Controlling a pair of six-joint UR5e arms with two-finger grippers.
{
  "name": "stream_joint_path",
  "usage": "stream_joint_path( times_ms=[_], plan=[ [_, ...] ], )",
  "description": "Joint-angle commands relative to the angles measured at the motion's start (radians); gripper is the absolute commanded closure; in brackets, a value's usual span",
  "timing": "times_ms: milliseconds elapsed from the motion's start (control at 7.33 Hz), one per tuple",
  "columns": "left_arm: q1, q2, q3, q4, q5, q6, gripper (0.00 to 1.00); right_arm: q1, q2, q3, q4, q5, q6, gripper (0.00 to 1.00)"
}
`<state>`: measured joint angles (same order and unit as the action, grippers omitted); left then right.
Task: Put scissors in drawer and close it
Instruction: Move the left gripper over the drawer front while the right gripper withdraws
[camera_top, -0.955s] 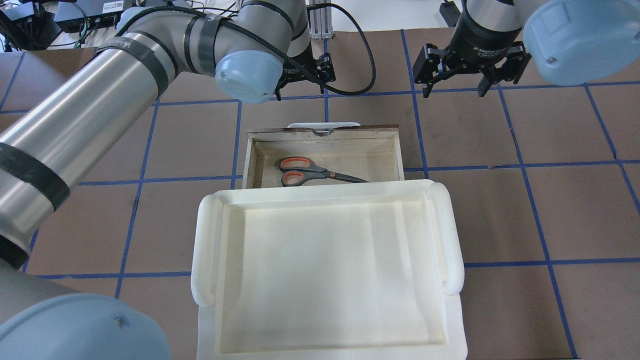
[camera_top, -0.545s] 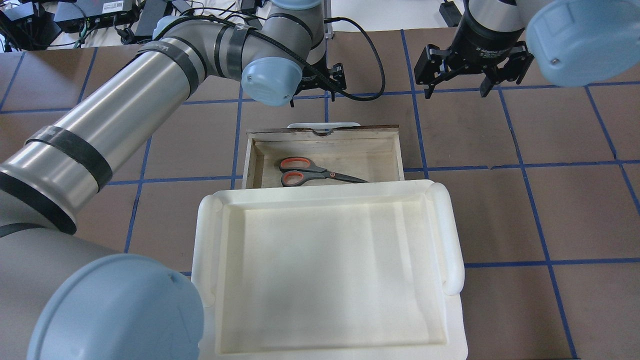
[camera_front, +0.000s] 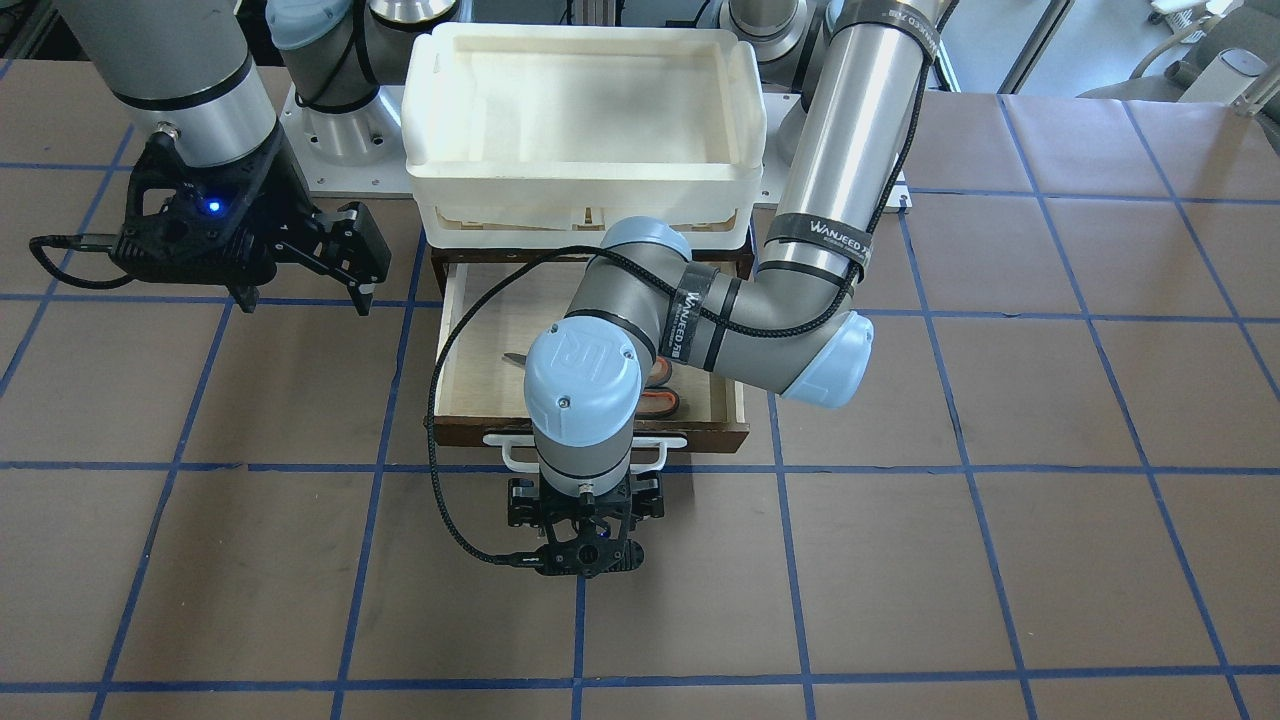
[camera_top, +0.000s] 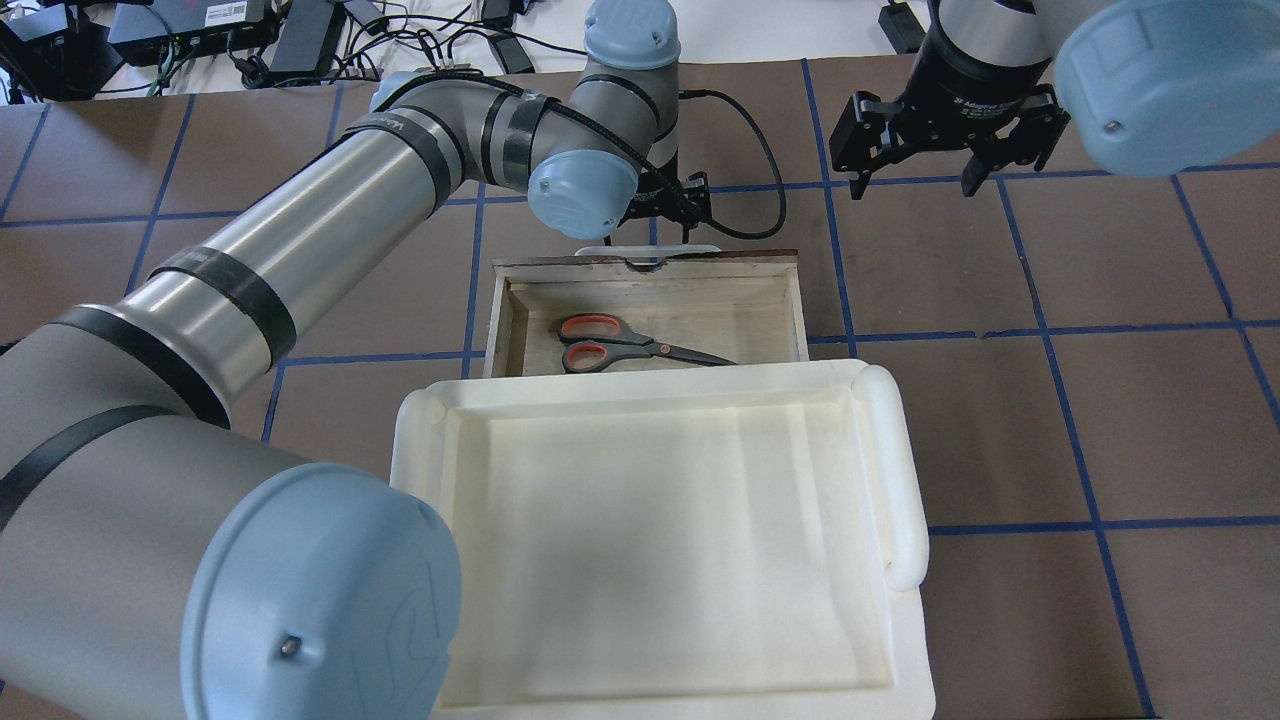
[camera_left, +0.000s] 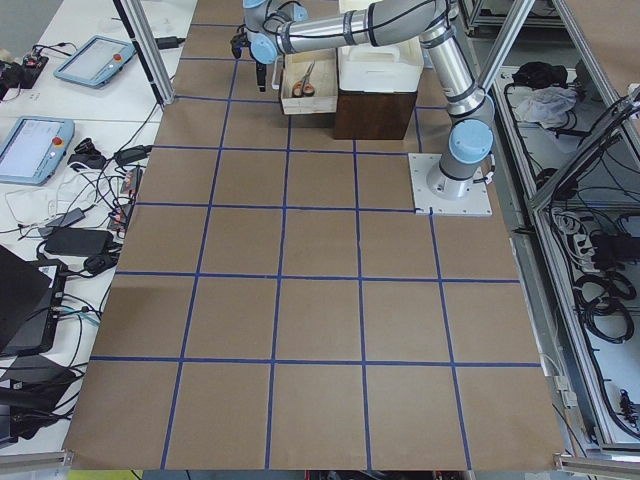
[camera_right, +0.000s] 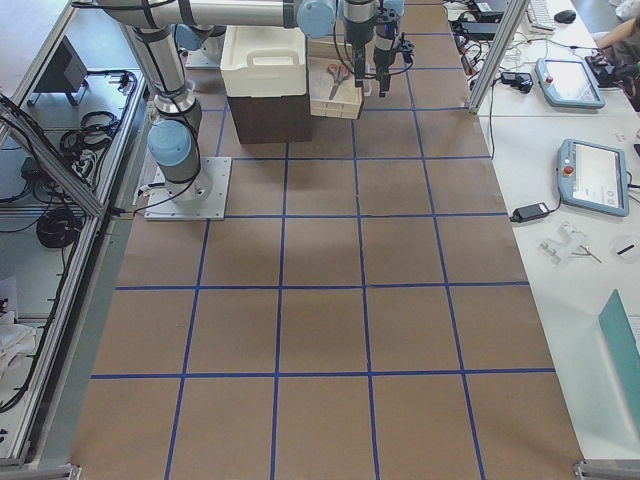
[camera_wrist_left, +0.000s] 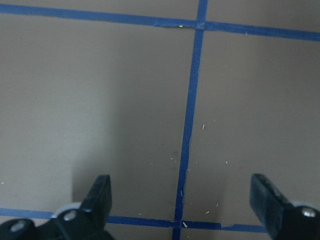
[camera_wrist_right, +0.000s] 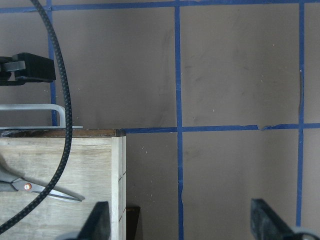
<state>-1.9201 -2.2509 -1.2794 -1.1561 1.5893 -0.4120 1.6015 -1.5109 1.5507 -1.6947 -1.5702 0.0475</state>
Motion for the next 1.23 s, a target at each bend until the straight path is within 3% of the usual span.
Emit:
stream_joint_path(
  times_ms=[0, 1091],
  plan=[
    [-0.005, -0.016, 0.0, -0.005, -0.003, 0.001, 0.0, 0.0, 0.0, 0.0, 0.001, -0.004, 0.0, 0.0],
    [-0.054, 0.045, -0.008, -0.175, -0.054, -0.019, 0.0, 0.0, -0.008, 0.014, 0.0, -0.004, 0.014, 0.0]
  ],
)
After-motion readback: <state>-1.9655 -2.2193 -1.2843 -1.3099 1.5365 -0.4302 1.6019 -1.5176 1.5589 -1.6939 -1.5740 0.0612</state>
